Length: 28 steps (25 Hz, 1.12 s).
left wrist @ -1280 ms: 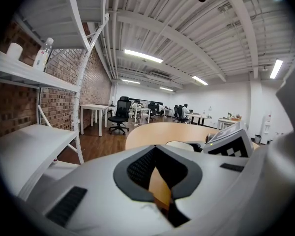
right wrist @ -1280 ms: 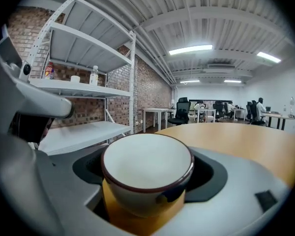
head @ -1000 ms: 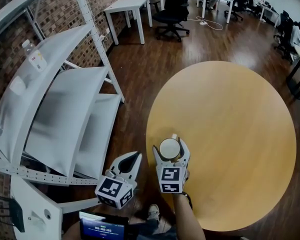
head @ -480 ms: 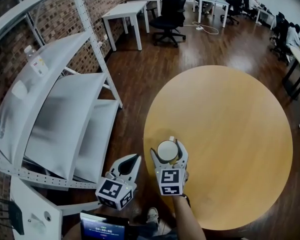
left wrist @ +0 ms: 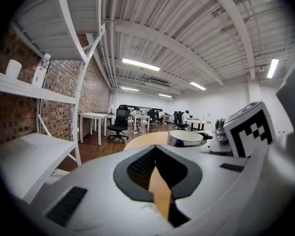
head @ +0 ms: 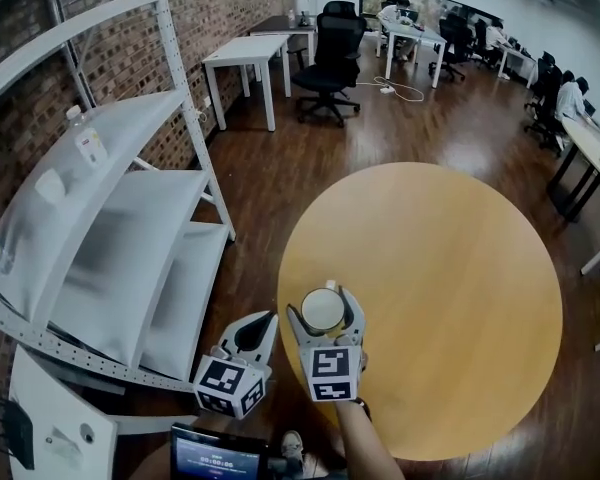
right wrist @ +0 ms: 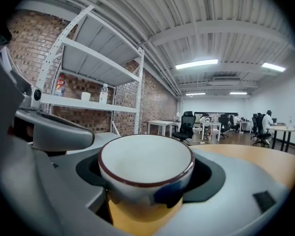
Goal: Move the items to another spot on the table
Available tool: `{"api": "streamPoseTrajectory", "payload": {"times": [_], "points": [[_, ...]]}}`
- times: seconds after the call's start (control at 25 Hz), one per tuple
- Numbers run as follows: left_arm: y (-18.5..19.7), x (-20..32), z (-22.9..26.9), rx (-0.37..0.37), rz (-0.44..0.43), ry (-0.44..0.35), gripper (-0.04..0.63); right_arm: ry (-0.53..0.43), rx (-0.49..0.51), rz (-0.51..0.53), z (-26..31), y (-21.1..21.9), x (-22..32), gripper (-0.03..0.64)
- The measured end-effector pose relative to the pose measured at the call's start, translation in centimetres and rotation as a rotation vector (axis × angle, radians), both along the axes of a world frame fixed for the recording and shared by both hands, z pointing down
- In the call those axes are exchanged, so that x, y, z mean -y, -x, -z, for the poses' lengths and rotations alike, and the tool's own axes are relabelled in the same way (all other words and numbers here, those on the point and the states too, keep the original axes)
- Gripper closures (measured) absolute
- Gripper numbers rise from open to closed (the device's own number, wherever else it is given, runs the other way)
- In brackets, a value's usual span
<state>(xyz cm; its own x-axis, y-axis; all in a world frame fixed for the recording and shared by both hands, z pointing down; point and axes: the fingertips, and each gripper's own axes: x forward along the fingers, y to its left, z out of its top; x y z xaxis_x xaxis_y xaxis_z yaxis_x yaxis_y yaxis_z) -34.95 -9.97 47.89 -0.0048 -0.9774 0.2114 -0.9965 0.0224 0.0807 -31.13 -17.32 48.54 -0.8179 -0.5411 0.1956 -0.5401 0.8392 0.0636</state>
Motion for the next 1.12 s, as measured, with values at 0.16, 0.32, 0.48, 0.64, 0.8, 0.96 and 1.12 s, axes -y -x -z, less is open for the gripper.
{"api": "streamPoseTrajectory", "payload": {"times": [0.16, 0.32, 0.48, 0.64, 0.8, 0.96, 1.12], "points": [[-0.8, -0.4, 1.3, -0.004, 0.005, -0.027, 0.594, -0.031, 0.018, -0.012, 2.8, -1.0, -0.6, 0.216], [-1.3, -0.7, 3.5, 0.005, 0.009, -0.065, 0.594, -0.063, 0.047, -0.019, 5.7, -1.7, -1.5, 0.216], [-1.5, -0.7, 5.5, 0.012, 0.020, -0.100, 0.594, -0.098, 0.069, -0.026, 8.1, -2.5, -2.1, 0.216], [-2.2, -0.6, 6.8, 0.020, 0.015, -0.117, 0.594, -0.114, 0.077, -0.033, 9.1, -3.3, -2.5, 0.216], [-3.2, -0.5, 7.4, 0.018, 0.002, -0.134, 0.594, -0.125, 0.082, -0.048, 9.8, -4.3, -2.4, 0.216], [-5.2, 0.3, 8.3, 0.014, -0.022, -0.144, 0.594, -0.132, 0.088, -0.075, 10.6, -6.5, -1.7, 0.216], [-8.3, 1.6, 9.3, 0.010, -0.065, -0.164, 0.594, -0.149, 0.082, -0.122, 11.6, -9.8, -0.6, 0.216]]}}
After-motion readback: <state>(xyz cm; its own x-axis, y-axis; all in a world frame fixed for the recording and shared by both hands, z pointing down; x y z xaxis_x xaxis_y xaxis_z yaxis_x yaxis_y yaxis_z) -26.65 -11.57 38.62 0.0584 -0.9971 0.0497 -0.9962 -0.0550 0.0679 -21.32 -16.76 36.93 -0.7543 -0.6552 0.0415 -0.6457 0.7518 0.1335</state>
